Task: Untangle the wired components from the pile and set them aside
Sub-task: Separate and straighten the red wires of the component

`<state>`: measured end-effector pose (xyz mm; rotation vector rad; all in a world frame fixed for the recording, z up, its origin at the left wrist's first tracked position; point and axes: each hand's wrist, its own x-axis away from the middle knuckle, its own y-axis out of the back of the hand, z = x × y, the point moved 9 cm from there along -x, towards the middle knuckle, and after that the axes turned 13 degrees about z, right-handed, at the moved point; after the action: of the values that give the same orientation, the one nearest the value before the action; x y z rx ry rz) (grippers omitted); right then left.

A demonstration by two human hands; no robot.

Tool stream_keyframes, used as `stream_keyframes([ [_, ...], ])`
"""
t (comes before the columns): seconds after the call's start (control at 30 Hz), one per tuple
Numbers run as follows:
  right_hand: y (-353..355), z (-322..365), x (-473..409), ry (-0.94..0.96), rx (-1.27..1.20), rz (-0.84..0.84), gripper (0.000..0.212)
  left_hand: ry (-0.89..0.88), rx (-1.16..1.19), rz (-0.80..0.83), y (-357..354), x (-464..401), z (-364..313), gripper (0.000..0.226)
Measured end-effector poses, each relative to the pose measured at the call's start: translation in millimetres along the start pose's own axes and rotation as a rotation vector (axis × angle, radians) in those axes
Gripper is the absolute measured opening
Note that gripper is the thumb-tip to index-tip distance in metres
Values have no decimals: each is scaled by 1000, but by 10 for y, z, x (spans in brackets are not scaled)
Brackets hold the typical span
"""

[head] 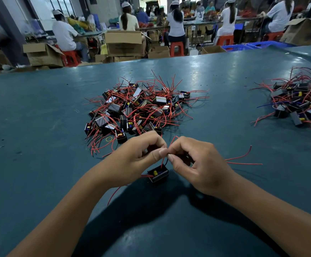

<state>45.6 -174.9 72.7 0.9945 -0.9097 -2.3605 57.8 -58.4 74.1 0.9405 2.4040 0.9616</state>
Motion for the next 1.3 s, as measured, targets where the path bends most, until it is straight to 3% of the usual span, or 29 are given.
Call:
stream_keyframes([
  [0.27, -25, 66, -12, 40, 31, 27, 5, 292, 747, 71, -268, 2, 258, 20],
  [0.37, -10, 46, -20, 18, 18, 18, 3, 337, 824, 22, -277, 11, 320, 25],
  [0.43, 20, -2, -20, -19, -34, -1, 4, 321, 633, -130, -94, 26, 363, 18],
  [0.5, 33, -52, -21, -53, -78, -8, 5, 191, 269, -273, 173, 52, 235, 10],
  [0.6, 36, -84, -24, -67, -102, -4, 5, -39, -178, -305, 322, 98, -97, 15],
  [0.67, 39, -87, -23, -62, -113, -1, 4, -132, -357, -273, 286, 103, -216, 13],
  [1.3, 10, -66, -15, -32, -174, 17, 9, -195, -483, -235, 124, 55, -268, 21],
])
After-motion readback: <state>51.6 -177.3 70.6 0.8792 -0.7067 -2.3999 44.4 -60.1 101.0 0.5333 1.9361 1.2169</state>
